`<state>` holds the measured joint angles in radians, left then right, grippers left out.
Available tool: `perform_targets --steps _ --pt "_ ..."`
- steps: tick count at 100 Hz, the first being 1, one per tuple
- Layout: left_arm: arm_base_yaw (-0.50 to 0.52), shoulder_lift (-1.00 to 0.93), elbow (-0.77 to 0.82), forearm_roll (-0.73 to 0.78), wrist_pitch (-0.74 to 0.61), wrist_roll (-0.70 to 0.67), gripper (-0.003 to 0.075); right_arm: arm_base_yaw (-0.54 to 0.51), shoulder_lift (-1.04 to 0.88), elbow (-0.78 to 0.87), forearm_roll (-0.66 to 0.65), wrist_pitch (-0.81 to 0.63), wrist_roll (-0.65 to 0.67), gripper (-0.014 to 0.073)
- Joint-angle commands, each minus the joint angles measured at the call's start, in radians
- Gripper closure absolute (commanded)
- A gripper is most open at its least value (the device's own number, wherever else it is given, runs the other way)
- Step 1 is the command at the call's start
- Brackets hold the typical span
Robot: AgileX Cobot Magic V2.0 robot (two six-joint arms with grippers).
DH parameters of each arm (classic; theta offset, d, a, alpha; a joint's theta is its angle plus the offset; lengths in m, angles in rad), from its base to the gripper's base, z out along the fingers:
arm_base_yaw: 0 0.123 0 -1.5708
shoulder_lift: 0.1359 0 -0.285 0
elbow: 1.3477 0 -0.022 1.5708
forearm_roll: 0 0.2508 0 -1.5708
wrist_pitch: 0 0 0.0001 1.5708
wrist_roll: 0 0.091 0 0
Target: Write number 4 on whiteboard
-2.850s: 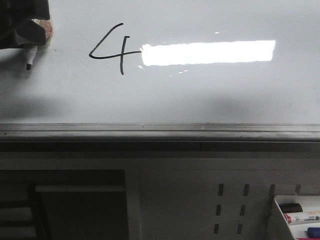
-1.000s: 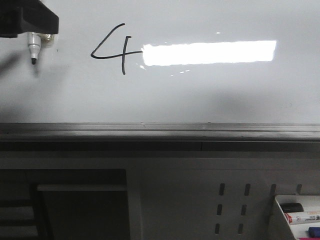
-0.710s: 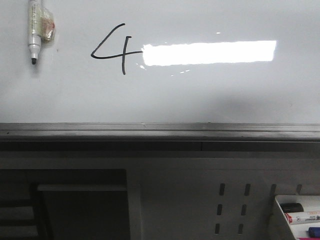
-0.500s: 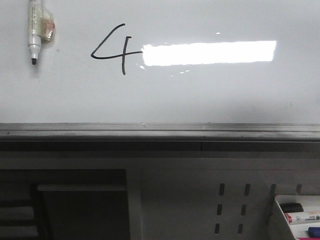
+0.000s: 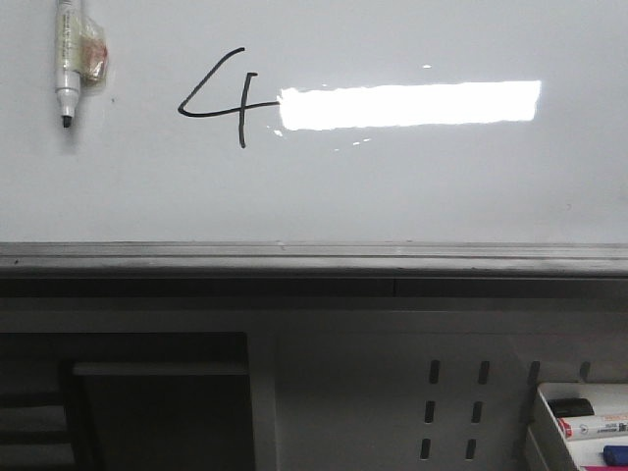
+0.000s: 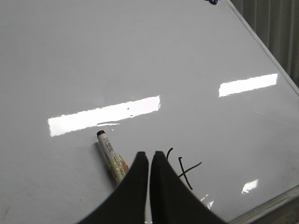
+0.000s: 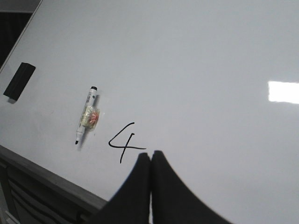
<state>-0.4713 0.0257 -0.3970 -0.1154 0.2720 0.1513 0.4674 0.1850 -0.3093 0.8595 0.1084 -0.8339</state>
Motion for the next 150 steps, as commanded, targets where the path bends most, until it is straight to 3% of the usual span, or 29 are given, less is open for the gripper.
perform_targets --steps 1,33,150 --pt "0.002 -0.054 0.009 -0.035 -0.056 -0.012 0.0741 -0.006 -0.054 0.025 0.001 -0.061 -0.007 0.0657" --pt "0.002 -0.044 0.021 -0.065 -0.034 -0.014 0.0741 -0.006 -0.115 0.106 0.001 -0.053 -0.007 0.0657" --pt "0.002 -0.044 0.021 -0.094 -0.014 -0.014 0.0741 -0.006 -0.115 0.106 0.001 -0.098 -0.007 0.0658"
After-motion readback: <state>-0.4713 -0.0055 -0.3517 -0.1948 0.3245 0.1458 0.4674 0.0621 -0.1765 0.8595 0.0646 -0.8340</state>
